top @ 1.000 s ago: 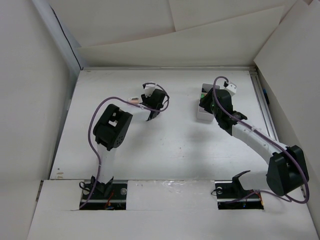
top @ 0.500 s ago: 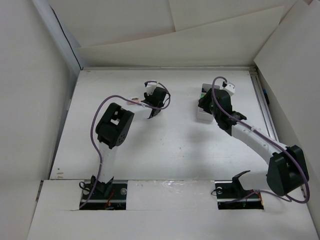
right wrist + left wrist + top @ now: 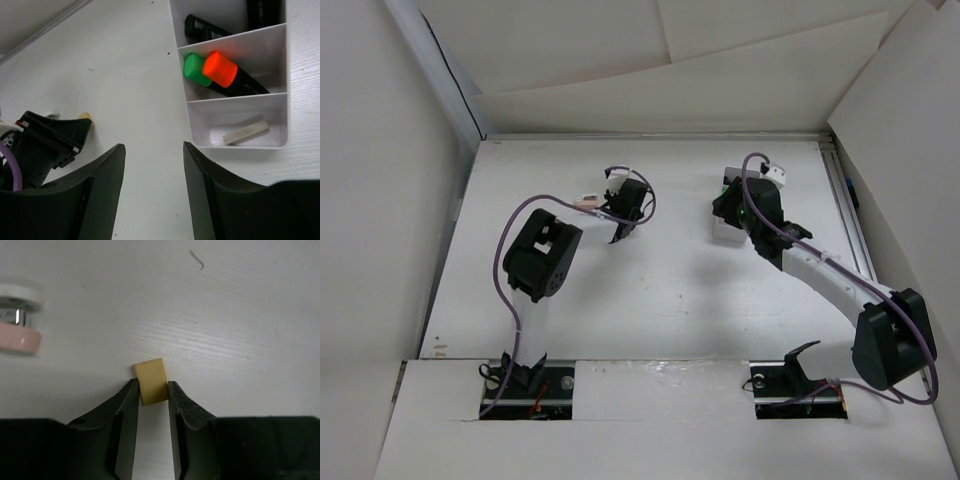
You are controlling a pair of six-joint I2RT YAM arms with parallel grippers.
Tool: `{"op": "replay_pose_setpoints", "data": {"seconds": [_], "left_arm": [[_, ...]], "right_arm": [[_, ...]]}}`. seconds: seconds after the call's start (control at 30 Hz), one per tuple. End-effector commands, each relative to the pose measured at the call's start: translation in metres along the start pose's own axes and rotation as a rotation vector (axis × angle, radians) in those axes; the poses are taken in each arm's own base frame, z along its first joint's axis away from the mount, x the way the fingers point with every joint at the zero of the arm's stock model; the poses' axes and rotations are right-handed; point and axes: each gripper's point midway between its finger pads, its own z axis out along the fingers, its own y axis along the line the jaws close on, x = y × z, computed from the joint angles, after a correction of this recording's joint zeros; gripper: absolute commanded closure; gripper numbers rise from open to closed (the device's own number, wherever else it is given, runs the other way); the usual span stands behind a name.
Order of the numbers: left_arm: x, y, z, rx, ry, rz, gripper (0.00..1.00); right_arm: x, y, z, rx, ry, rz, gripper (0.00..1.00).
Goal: Sort the stationery into containers
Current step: Pick up the stationery from the center of the board.
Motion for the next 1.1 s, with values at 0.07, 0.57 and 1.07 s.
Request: {"op": "replay_pose_setpoints", "data": {"seconds": [0.07, 0.57, 1.07], "left_arm": [[-0.033, 0.003, -0.055, 0.119, -0.057, -0.024, 1.0], [0.0, -0.042, -0.173, 0.706, -0.022, 0.066, 1.0], [-0.015, -0.052, -0.218, 0.891, -0.1, 0.147, 1.0]], "right_arm": [[-0.01, 0.047, -0.003, -0.19, 0.024, -0.022, 0.44], [0.016, 0.107, -0.037, -0.515, 0.198, -0.02, 0.32], [0.075, 0.154, -0.041, -0.576, 0.357, -0.017, 0.34]]}}
